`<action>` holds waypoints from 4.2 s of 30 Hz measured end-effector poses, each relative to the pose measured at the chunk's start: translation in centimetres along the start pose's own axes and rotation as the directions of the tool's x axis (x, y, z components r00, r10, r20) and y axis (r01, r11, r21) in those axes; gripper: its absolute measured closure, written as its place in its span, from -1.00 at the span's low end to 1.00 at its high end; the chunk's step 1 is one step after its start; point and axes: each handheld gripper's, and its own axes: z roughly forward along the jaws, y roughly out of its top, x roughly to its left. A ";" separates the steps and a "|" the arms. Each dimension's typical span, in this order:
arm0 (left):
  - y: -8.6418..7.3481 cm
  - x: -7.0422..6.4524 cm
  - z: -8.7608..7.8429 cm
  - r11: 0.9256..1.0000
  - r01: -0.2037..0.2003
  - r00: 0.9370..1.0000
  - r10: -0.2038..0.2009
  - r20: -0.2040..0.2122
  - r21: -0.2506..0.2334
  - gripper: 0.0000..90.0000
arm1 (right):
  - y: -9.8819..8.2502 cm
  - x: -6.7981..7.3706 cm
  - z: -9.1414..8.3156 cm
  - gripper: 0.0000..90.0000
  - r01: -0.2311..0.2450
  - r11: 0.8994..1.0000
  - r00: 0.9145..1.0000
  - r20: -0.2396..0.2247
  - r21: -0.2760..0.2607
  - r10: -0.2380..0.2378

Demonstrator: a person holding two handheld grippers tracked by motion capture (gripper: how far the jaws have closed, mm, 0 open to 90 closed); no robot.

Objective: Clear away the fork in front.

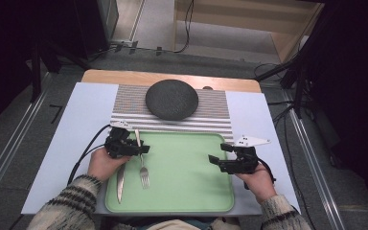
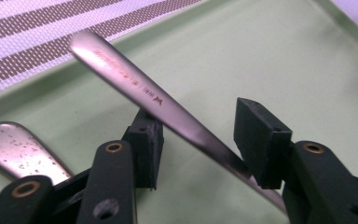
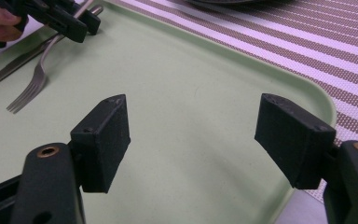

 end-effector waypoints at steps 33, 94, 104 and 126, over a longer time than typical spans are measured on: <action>2.0 -3.5 0.2 0.992 -0.120 0.991 0.123 0.060 -0.043 -0.06 | -0.9 -0.6 -0.7 -0.46 -0.055 0.998 0.998 0.037 -0.004 0.055; -1.2 -0.2 -1.5 0.992 0.012 1.000 -0.014 0.016 0.122 0.99 | -0.6 -0.7 -0.4 -0.46 -0.055 0.998 0.998 0.024 -0.008 0.056; -1.5 0.2 -1.9 0.993 0.036 0.999 -0.038 0.015 0.112 0.98 | -0.9 -0.6 -0.7 -0.46 -0.048 0.999 0.999 0.014 -0.004 0.048; -0.5 -0.5 -4.9 0.997 0.031 0.999 -0.029 0.034 -0.077 -0.10 | -1.1 -0.8 -0.6 -0.47 -0.020 1.000 1.000 -0.012 0.021 0.020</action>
